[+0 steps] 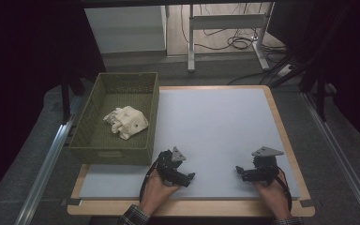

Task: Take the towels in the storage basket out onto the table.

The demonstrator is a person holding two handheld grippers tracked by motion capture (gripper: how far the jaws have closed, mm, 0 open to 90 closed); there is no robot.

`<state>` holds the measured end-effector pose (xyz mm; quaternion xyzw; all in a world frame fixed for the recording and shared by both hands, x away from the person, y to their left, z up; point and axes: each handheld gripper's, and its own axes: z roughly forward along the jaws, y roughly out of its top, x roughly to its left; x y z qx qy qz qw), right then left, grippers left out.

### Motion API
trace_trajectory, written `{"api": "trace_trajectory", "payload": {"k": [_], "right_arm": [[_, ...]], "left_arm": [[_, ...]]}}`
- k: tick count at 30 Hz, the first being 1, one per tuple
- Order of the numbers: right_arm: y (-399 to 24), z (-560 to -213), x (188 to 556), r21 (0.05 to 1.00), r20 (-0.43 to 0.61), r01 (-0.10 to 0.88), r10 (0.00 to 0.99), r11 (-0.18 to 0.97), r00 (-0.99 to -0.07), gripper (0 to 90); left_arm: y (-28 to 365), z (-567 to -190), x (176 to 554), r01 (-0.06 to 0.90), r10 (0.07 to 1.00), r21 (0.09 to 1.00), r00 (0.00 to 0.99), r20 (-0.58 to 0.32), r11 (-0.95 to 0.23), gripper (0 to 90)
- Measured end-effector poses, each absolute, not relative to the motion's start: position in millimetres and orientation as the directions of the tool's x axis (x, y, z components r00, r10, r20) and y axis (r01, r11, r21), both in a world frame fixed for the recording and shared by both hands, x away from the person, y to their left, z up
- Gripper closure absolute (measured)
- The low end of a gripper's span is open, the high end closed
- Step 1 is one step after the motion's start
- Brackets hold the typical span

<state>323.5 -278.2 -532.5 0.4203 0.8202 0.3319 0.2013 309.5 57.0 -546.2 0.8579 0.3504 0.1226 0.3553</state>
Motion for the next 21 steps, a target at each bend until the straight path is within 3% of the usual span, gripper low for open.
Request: {"api": "trace_trajectory", "payload": {"k": [21], "right_arm": [[-278.2, -532.4, 323.5, 0.714, -0.051, 0.556, 0.823, 0.426, -0.565, 4.6]], "left_arm": [[48.5, -542.0, 308.0, 0.52, 0.69, 0.693, 0.722, -0.045, -0.499, 1.9]]}}
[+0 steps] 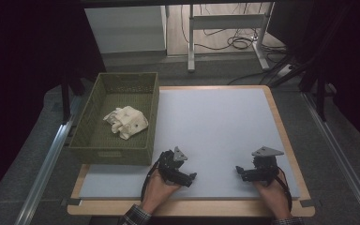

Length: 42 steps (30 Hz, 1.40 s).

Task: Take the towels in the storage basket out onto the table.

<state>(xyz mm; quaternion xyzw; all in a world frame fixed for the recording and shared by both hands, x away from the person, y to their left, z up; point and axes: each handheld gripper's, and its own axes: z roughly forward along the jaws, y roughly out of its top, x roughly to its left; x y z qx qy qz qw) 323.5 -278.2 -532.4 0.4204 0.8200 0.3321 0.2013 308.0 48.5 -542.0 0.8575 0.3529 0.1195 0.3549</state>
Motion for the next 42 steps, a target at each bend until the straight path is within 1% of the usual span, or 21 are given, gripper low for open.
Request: {"api": "trace_trajectory", "payload": {"k": [5, 11, 13, 20, 29, 35, 39, 42], "right_arm": [[-278.2, -532.4, 323.4, 0.714, -0.051, 0.556, 0.823, 0.426, -0.565, 4.6], [-278.3, -532.4, 323.5, 0.714, -0.05, 0.556, 0.823, 0.425, -0.566, 4.7], [-278.4, -532.4, 323.5, 0.715, -0.049, 0.556, 0.823, 0.425, -0.566, 4.7], [-278.4, -532.4, 323.5, 0.715, -0.049, 0.556, 0.823, 0.425, -0.566, 4.7], [-278.5, -532.3, 323.5, 0.715, -0.048, 0.556, 0.823, 0.424, -0.565, 4.7], [-278.6, -532.2, 323.5, 0.714, -0.048, 0.556, 0.822, 0.425, -0.567, 4.7], [-278.3, -532.5, 323.4, 0.716, -0.046, 0.557, 0.825, 0.42, -0.563, 4.7], [-278.3, -532.4, 323.4, 0.716, -0.046, 0.557, 0.824, 0.421, -0.564, 4.7]], "left_arm": [[43.2, -530.5, 309.4, 0.489, 0.678, 0.707, 0.735, -0.02, -0.511, 1.9], [38.0, -522.0, 310.9, 0.484, 0.661, 0.716, 0.749, -0.042, -0.503, 2.0], [33.6, -515.3, 311.1, 0.468, 0.65, 0.72, 0.759, -0.03, -0.512, 2.0], [29.0, -496.3, 315.3, 0.444, 0.631, 0.741, 0.775, -0.035, -0.504, 2.0], [21.8, -468.6, 329.7, 0.402, 0.605, 0.767, 0.796, -0.022, -0.5, 2.0], [24.9, -453.1, 341.8, 0.397, 0.605, 0.779, 0.796, -0.028, -0.485, 2.0], [29.3, -438.1, 349.5, 0.378, 0.613, 0.787, 0.79, 0.0, -0.487, 1.9], [31.4, -432.7, 352.9, 0.379, 0.616, 0.789, 0.788, -0.001, -0.484, 1.7]]}}
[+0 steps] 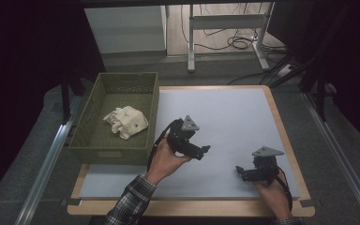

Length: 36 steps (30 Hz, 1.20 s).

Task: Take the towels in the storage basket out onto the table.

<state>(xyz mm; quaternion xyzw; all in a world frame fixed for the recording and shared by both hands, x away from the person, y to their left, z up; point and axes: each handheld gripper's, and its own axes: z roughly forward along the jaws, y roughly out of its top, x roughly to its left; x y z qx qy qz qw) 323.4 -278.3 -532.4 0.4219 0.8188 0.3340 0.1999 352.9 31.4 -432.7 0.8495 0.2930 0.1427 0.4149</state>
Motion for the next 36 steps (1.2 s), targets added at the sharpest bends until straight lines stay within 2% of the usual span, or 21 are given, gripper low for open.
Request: {"api": "trace_trajectory", "payload": {"k": [16, 36], "right_arm": [[-278.4, -532.5, 323.5, 0.716, -0.047, 0.556, 0.824, 0.422, -0.565, 4.7], [-278.3, -532.6, 323.4, 0.715, -0.048, 0.556, 0.824, 0.423, -0.564, 4.7]], "left_arm": [[75.6, -408.3, 386.2, 0.401, 0.693, 0.797, 0.72, 0.031, -0.451, 1.5], [155.9, -407.2, 418.2, 0.461, 0.789, 0.805, 0.614, 0.014, -0.373, 0.0]]}}
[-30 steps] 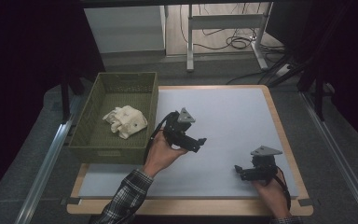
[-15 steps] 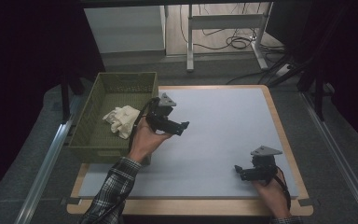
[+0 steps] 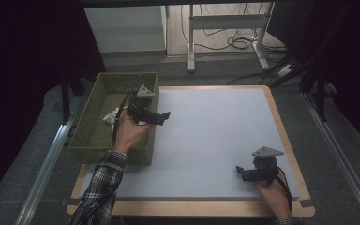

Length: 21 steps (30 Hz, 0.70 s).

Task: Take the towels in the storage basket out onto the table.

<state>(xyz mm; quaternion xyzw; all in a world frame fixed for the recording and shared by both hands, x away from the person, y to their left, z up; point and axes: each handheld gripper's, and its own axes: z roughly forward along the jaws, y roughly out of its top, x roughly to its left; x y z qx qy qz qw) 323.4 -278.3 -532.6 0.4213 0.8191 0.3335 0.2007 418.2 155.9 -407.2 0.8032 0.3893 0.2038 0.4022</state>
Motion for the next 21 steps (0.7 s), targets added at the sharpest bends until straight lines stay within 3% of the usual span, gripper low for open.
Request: {"api": "trace_trajectory", "payload": {"k": [13, 21], "right_arm": [[-278.3, -532.5, 323.5, 0.715, -0.047, 0.557, 0.824, 0.422, -0.565, 4.7], [-278.3, -532.6, 323.5, 0.716, -0.048, 0.556, 0.824, 0.423, -0.565, 4.7]], "left_arm": [[215.7, -429.3, 444.9, 0.569, 0.865, 0.77, 0.5, -0.046, -0.288, 0.7], [230.3, -438.8, 459.3, 0.629, 0.884, 0.721, 0.465, -0.047, -0.292, 2.2]]}}
